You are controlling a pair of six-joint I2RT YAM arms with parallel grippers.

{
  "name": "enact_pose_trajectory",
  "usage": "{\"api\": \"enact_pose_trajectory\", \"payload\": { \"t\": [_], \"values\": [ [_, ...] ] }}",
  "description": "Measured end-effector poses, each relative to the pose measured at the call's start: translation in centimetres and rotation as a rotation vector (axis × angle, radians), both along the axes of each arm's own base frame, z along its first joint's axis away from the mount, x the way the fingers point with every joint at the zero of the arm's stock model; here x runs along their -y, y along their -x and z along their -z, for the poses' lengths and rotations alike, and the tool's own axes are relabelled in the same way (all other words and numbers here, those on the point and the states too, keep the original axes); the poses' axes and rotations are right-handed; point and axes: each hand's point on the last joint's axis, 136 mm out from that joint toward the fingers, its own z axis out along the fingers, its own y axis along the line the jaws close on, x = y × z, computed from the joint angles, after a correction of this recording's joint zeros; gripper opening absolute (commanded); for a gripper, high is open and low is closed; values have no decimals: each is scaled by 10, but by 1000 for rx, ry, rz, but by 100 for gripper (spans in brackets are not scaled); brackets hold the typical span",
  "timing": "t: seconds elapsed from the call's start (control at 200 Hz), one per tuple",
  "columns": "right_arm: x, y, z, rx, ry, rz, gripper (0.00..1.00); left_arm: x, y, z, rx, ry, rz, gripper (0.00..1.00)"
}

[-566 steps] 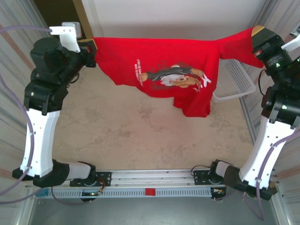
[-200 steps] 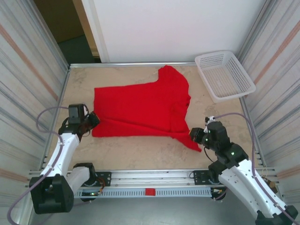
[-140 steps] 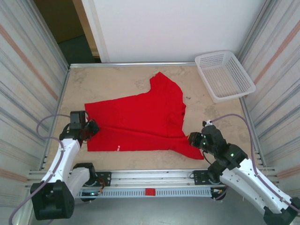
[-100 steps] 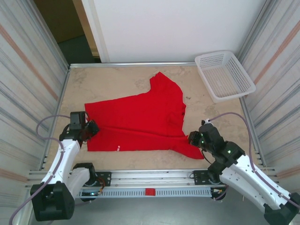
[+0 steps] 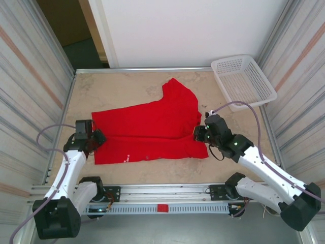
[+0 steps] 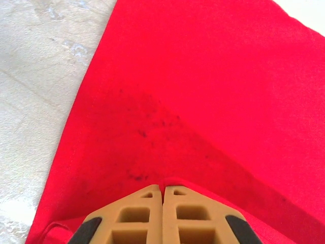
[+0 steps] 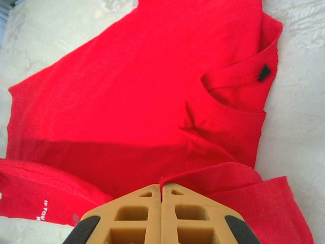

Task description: Fold the inside-out t-shirt

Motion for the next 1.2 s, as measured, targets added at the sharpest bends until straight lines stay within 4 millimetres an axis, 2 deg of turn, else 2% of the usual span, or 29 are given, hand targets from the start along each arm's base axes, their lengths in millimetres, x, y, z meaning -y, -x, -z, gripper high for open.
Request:
{"api": "enact_pose_trajectory", "payload": {
  "t": [0.266, 0.416, 0.456, 0.481, 0.521, 0.546, 0.586, 0.636, 0.741, 0.872, 0.952, 1.017, 1.082, 1.197],
  "values": [
    [-13, -10, 16, -33, 19, -35, 0, -11, 7, -8, 20, -44, -47, 6],
    [-27, -26, 39, -89, 53, -55, 0, -15, 6, 4, -34, -66, -61, 7],
    [-31, -32, 44, -103, 60, -60, 11, -16, 5, 9, -56, -71, -63, 9],
    [-33, -37, 47, -111, 64, -61, 22, -17, 5, 12, -71, -75, -62, 12],
    [-35, -45, 51, -121, 69, -57, 43, -18, 2, 16, -92, -81, -62, 19],
    [-35, -50, 52, -128, 71, -56, 50, -19, 0, 18, -105, -86, -62, 27],
    [-34, -59, 53, -131, 71, -48, 57, -20, -4, 21, -123, -96, -56, 38],
    [-31, -69, 51, -129, 69, -35, 62, -22, -10, 23, -137, -108, -50, 46],
    [-22, -77, 39, -104, 59, -18, 69, -24, -24, 14, -131, -126, -40, 57],
    [-7, -59, 22, -93, 54, 5, 74, -24, -38, -12, -53, -129, -38, 60],
    [7, -39, 23, -106, 47, 30, 75, -20, -37, -23, -7, -105, -36, 60],
    [19, -18, 36, -148, 44, 59, 76, -14, -32, -28, 31, -69, -35, 60],
    [31, 2, 56, -205, 46, 86, 76, -7, -21, -23, 46, -18, -39, 60],
    [42, 29, 92, -309, 56, 123, 76, 6, 4, 8, -5, 74, -53, 60]
  ]
}}
